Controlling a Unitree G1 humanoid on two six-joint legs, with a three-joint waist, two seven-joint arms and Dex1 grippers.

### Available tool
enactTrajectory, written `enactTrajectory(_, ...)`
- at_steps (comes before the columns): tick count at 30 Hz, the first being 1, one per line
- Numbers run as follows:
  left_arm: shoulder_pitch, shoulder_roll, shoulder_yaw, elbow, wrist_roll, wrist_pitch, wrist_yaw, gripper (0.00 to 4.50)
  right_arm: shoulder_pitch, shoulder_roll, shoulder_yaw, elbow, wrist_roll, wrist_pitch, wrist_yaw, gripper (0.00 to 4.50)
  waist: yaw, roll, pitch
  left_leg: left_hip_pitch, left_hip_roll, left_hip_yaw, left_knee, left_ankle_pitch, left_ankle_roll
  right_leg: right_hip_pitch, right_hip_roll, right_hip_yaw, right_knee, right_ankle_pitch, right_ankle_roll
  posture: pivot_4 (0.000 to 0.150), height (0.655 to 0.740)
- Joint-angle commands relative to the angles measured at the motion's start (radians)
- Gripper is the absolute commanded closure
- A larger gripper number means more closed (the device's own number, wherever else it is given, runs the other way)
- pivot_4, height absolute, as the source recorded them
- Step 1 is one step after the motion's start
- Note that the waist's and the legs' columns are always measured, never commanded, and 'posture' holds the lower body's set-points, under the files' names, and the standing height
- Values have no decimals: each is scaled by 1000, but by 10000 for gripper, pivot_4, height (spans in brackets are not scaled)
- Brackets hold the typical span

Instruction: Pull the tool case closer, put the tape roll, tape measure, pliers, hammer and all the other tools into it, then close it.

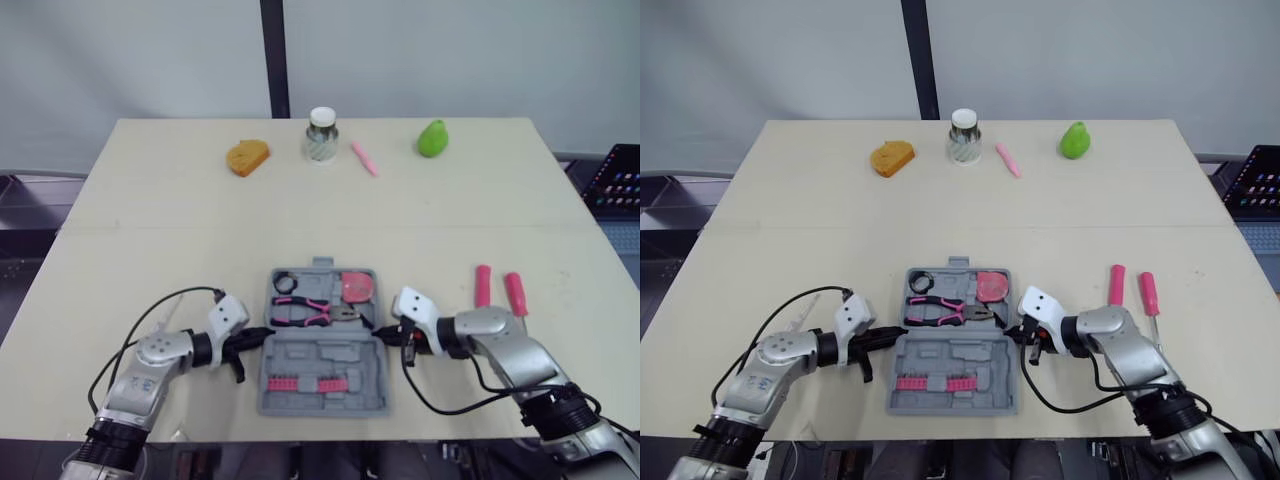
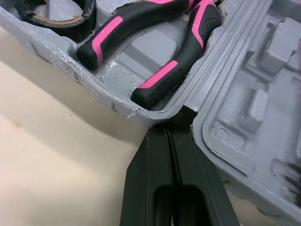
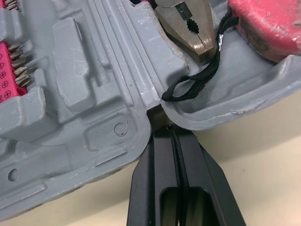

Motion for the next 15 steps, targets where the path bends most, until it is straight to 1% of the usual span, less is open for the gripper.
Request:
enactTrajectory(1, -21, -22, -13, 14, 18, -7, 27, 44376, -21, 33, 8, -33, 19, -31, 7, 44455, 0, 0, 0, 0, 0, 0, 0, 0, 0, 0, 0, 0, 0, 0, 0, 1500, 7400)
enactTrajectory(8, -20, -25, -10, 14, 19, -6, 27, 44376, -31, 43, 5, -24, 15, -30, 3, 44455, -1, 0, 0, 0, 0, 0, 0, 0, 0, 0, 0, 0, 0, 0, 0, 1500, 7400)
enactTrajectory(15, -20, -27, -11, 13, 20, -7, 26, 44376, -10, 26, 15, -50, 24, -15, 34, 44455, 0, 0, 0, 0, 0, 0, 0, 0, 0, 0, 0, 0, 0, 0, 0, 1500, 7400)
